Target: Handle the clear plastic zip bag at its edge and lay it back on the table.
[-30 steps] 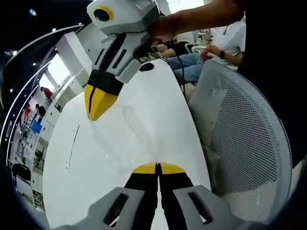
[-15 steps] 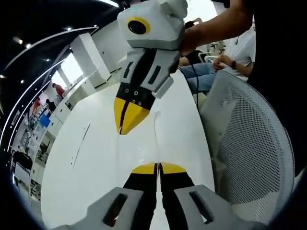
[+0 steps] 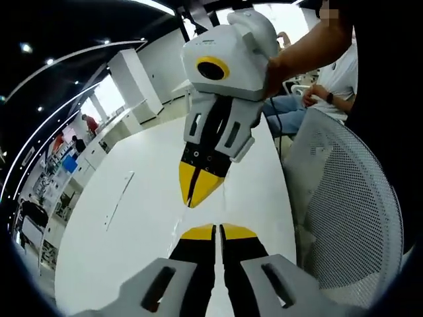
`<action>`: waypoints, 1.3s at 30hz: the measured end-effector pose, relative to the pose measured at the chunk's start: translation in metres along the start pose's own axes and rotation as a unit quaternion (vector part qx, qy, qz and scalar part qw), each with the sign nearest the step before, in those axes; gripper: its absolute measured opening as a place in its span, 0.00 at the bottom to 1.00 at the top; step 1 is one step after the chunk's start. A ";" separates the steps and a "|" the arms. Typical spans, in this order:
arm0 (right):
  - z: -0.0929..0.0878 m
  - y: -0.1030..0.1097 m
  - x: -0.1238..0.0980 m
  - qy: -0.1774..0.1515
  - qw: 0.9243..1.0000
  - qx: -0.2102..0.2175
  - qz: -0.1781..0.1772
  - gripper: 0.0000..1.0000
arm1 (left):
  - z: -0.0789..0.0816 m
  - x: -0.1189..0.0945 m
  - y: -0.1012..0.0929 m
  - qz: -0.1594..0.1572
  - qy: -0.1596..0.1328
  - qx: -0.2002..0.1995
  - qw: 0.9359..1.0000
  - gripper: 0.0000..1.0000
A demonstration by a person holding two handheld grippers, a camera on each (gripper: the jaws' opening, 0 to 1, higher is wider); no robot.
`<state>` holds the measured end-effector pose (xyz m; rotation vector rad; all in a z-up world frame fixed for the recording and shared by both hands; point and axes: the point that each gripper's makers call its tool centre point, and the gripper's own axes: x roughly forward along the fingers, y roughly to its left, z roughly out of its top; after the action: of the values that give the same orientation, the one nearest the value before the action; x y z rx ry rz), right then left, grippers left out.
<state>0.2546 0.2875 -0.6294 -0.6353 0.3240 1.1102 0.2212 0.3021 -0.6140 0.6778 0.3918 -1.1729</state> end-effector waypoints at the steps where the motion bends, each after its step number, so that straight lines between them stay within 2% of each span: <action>1: -0.001 0.001 0.001 0.002 1.000 -0.001 0.002 0.00 | -0.001 -0.001 0.001 0.002 -0.001 -0.003 1.000 0.01; 9: -0.008 0.003 0.008 0.012 1.000 0.001 0.007 0.00 | -0.003 -0.018 0.011 0.033 -0.025 -0.047 0.998 0.07; 16: -0.016 0.004 0.013 0.022 1.000 0.002 0.006 0.00 | -0.004 -0.029 0.022 0.064 -0.058 -0.094 0.992 0.23; 24: -0.030 0.002 0.020 0.039 0.999 -0.016 -0.006 0.00 | -0.014 -0.037 0.024 0.087 -0.062 -0.117 0.987 0.28; 31: -0.038 0.008 0.028 0.043 0.999 -0.019 0.001 0.00 | -0.026 -0.046 0.021 0.098 -0.062 -0.146 0.982 0.33; 39: -0.051 0.010 0.040 0.060 0.998 -0.026 0.003 0.00 | -0.042 -0.055 0.019 0.112 -0.062 -0.174 0.976 0.37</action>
<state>0.2659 0.2874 -0.6940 -0.7489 0.4024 1.0907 0.2218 0.3735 -0.6066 0.3310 0.3921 -0.8971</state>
